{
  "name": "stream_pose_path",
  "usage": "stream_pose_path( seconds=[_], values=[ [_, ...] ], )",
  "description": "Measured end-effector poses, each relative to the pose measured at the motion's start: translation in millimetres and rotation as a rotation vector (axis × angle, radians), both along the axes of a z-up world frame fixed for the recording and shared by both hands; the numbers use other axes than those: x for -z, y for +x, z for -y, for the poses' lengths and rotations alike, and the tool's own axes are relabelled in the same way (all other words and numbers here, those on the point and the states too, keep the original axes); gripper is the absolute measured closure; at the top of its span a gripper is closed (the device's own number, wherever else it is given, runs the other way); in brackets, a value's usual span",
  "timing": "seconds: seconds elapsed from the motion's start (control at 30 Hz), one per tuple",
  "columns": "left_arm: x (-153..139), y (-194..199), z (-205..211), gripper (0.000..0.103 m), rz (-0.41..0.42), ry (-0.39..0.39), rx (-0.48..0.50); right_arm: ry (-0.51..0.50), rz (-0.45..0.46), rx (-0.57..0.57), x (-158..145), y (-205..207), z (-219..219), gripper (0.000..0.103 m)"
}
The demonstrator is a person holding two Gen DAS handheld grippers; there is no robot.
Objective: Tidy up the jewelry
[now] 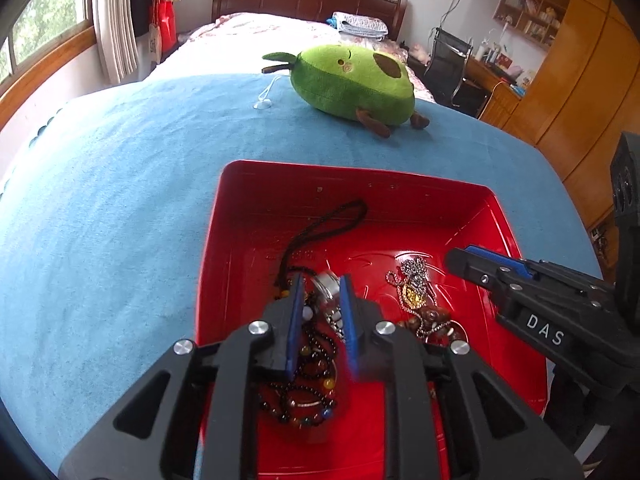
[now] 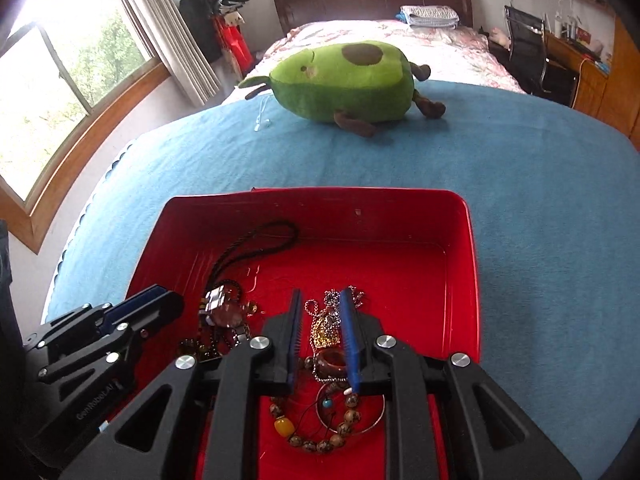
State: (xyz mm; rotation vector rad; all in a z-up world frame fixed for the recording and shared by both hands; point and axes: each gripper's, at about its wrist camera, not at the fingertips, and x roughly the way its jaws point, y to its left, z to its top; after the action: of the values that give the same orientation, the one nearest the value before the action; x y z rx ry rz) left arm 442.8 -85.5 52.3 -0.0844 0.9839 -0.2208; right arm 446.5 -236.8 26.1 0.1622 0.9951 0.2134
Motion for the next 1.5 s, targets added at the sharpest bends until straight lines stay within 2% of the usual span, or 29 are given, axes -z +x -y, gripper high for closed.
stream_pose_path(
  seconds=[0.13, 0.17, 0.27, 0.33, 0.5, 0.83, 1.1, 1.23, 1.33, 1.43, 1.5],
  values=[
    [-8, -15, -3, 0.078, 0.023, 0.004, -0.011, 0.018, 0.024, -0.019, -8, -16, -3, 0.083],
    [-10, -20, -4, 0.078, 0.032, 0.007, -0.014, 0.018, 0.03, -0.026, -10, -21, -4, 0.08],
    [-14, -34, -9, 0.062, 0.051, 0.011, -0.017, -0.008, 0.054, -0.036, -15, -37, -9, 0.067],
    [-17, -49, -14, 0.053, 0.071, 0.013, -0.028, -0.011, 0.074, -0.053, -18, -49, -11, 0.063],
    [-25, -87, -25, 0.038, 0.129, 0.042, -0.049, -0.024, 0.135, -0.08, -29, -86, -17, 0.045],
    [-41, -142, -39, 0.032, 0.197, 0.087, -0.083, -0.003, 0.192, -0.104, -39, -137, -14, 0.036],
    [-48, -175, -40, 0.025, 0.22, 0.1, -0.085, -0.016, 0.227, -0.097, -48, -168, -9, 0.022],
    [-52, -192, -39, 0.012, 0.236, 0.104, -0.08, -0.035, 0.243, -0.1, -50, -183, -8, 0.014],
    [-54, -203, -40, 0.009, 0.241, 0.107, -0.082, -0.051, 0.245, -0.085, -51, -194, -5, 0.004],
    [-55, -210, -39, 0.005, 0.231, 0.11, -0.08, -0.058, 0.248, -0.067, -51, -199, -1, 0.004],
    [-52, -213, -38, 0.004, 0.193, 0.124, -0.08, -0.074, 0.229, -0.054, -49, -201, 1, 0.004]
  ],
)
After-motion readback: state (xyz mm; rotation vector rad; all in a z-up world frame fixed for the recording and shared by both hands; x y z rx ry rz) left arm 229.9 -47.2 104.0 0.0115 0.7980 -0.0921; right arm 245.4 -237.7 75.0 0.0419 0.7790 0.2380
